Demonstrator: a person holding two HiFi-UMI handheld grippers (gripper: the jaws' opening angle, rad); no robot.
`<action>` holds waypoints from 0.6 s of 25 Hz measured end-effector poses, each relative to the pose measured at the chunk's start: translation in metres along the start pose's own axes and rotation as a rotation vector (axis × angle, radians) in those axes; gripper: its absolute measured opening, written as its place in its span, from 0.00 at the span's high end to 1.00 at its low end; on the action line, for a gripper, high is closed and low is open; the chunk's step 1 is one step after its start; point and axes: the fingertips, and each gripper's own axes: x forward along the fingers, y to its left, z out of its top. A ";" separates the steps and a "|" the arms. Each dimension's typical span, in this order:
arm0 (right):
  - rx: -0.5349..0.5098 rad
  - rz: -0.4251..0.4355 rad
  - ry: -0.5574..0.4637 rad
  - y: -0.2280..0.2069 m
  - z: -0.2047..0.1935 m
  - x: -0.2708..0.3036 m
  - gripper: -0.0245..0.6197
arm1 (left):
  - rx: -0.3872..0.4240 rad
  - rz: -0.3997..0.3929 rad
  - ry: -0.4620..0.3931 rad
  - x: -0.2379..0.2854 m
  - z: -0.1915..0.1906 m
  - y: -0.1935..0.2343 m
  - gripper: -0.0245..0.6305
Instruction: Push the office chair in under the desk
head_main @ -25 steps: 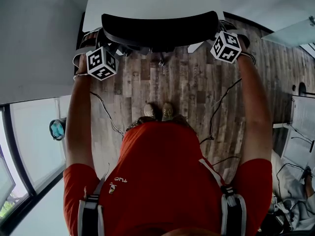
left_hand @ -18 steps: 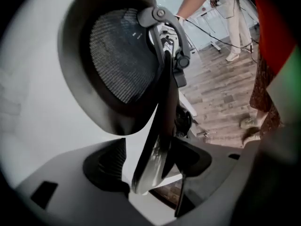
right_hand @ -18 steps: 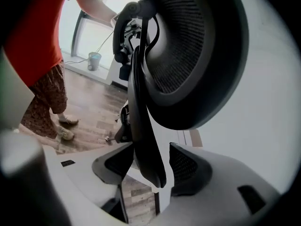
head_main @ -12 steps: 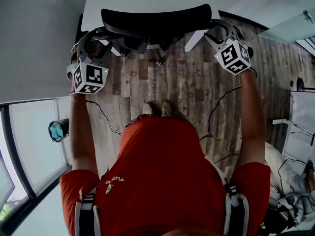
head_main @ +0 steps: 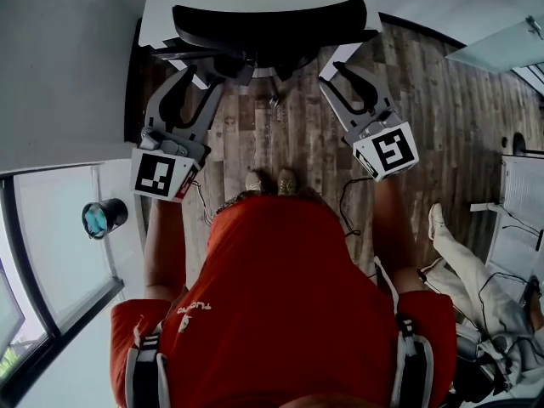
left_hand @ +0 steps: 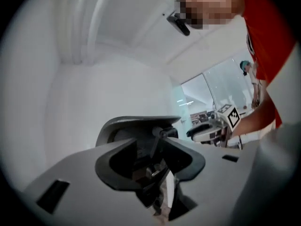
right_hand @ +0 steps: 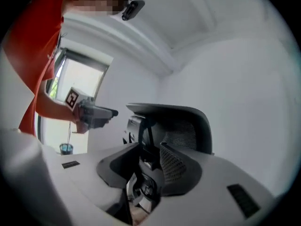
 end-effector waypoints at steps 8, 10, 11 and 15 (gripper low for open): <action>0.133 0.042 -0.220 0.042 0.048 0.010 0.88 | -0.080 -0.037 -0.074 0.013 0.010 -0.041 0.88; 0.129 0.050 -0.242 0.050 0.052 0.010 0.90 | -0.082 -0.044 -0.071 0.014 0.012 -0.048 0.91; 0.130 0.055 -0.252 0.054 0.054 0.009 0.91 | -0.081 -0.050 -0.070 0.014 0.013 -0.051 0.93; 0.138 0.068 -0.292 0.063 0.061 0.007 0.92 | -0.102 -0.079 -0.100 0.015 0.018 -0.062 0.95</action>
